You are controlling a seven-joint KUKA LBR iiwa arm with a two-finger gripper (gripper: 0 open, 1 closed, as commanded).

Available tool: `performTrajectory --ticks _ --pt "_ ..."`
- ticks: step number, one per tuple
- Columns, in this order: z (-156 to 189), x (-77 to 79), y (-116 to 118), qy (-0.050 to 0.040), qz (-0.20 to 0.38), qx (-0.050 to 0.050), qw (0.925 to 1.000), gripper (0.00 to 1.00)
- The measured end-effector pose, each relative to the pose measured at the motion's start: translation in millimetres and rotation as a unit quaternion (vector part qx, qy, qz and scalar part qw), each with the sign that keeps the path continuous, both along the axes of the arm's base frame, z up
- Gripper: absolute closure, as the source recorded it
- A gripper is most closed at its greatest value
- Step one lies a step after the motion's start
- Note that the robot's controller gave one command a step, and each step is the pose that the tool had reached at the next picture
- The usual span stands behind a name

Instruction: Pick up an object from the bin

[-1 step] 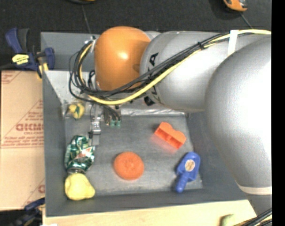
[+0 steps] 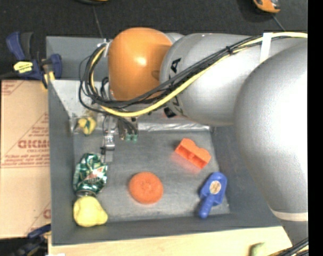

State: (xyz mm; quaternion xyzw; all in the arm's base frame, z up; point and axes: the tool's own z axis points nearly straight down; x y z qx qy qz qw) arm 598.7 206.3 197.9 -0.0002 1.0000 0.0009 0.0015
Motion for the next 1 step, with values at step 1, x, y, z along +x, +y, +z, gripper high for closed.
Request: performTrajectory --ticks 1 --pt "-71.3 -18.6 8.3 -0.0024 0.194 -0.001 0.9810 0.00"
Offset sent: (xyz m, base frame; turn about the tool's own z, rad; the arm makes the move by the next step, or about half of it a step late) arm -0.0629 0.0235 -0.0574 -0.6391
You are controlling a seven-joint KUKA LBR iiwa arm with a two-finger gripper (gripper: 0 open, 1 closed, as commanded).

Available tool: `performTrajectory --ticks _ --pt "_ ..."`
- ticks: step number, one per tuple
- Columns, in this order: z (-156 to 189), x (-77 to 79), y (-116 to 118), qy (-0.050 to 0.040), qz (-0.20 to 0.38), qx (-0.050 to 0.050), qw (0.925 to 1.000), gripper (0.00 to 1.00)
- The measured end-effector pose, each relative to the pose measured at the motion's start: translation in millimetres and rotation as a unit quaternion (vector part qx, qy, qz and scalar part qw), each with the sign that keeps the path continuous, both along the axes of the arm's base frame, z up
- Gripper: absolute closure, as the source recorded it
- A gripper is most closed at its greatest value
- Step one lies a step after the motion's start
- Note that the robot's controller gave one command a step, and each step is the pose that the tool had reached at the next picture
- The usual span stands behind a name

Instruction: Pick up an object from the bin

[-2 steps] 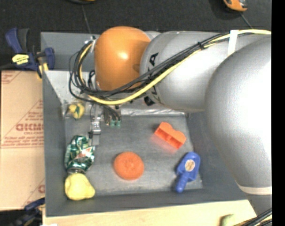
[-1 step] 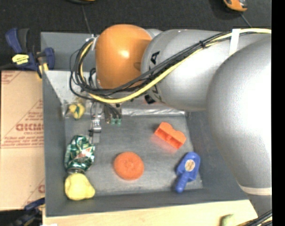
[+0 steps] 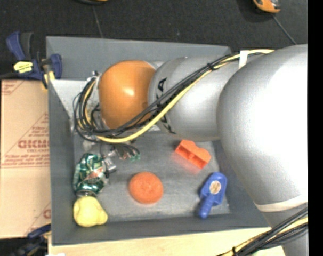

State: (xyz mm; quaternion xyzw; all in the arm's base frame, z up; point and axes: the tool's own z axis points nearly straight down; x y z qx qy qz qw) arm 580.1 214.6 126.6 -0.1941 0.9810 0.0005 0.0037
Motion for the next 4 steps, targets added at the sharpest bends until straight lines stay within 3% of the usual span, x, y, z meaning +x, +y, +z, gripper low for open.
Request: performTrajectory --ticks 1,2,3,4 --pt "12 -42.9 13 0.0004 0.123 -0.001 0.9924 0.00" --pt "-12 -29.4 19 -0.0010 0.258 -0.002 0.9662 0.00" --pt "-56 -33.7 18 -0.0026 0.410 -0.007 0.9122 0.00" --pt "-54 -28.2 23 -0.0061 0.521 -0.004 0.8533 1.00"
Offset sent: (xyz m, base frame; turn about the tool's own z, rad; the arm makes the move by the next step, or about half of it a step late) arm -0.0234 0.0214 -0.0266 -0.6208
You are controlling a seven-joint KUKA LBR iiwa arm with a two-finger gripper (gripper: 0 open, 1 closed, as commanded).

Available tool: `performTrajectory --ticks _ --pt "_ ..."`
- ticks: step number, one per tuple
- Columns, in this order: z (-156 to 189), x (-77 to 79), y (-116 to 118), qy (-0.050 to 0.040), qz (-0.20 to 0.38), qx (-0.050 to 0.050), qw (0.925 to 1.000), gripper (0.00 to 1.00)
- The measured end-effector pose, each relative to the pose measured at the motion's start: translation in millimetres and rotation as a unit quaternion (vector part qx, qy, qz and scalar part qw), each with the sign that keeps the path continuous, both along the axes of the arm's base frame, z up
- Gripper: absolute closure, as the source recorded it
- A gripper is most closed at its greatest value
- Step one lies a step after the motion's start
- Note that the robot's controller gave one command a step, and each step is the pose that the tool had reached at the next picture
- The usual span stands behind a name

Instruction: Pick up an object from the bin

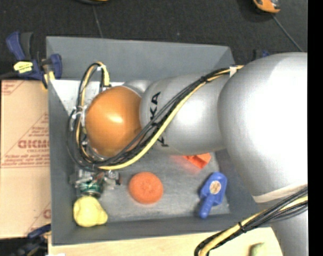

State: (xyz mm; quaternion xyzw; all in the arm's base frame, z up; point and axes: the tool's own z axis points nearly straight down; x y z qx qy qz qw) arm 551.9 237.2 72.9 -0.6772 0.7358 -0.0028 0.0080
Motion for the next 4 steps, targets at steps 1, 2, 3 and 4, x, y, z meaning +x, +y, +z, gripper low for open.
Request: performTrajectory --ticks 1,2,3,4 --pt "0 0.0 0 0.0002 0.000 0.000 1.0000 1.00" --pt "16 -1.1 -1 0.0010 -0.002 0.000 1.0000 1.00" --pt "52 -2.3 -1 0.0037 -0.002 0.000 1.0000 1.00" --pt "96 -0.8 -1 0.0012 -0.002 0.001 1.0000 1.00"
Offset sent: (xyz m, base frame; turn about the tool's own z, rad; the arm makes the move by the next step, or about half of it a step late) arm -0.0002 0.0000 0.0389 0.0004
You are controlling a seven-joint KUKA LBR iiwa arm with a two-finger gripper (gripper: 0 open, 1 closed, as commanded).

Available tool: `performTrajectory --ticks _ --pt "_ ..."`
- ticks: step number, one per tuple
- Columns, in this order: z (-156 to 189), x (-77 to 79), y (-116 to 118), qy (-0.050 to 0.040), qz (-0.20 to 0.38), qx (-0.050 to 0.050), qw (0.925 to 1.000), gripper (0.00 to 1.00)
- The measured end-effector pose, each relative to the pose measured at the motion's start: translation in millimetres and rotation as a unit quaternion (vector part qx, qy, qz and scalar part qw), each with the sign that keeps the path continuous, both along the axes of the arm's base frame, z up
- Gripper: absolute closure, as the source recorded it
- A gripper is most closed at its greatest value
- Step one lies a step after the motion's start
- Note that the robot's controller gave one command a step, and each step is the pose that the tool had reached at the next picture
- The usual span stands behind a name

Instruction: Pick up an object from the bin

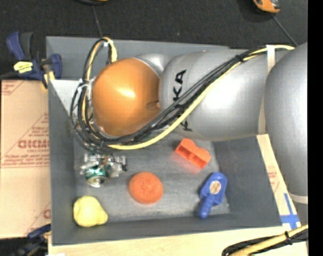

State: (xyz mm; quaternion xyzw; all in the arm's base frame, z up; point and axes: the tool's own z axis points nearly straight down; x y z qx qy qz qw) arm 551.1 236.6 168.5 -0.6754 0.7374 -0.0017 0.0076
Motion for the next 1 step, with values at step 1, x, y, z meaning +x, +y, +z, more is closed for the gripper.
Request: performTrajectory --ticks 1 --pt "42.6 0.3 0.1 -0.0006 0.000 0.000 1.0000 1.00"
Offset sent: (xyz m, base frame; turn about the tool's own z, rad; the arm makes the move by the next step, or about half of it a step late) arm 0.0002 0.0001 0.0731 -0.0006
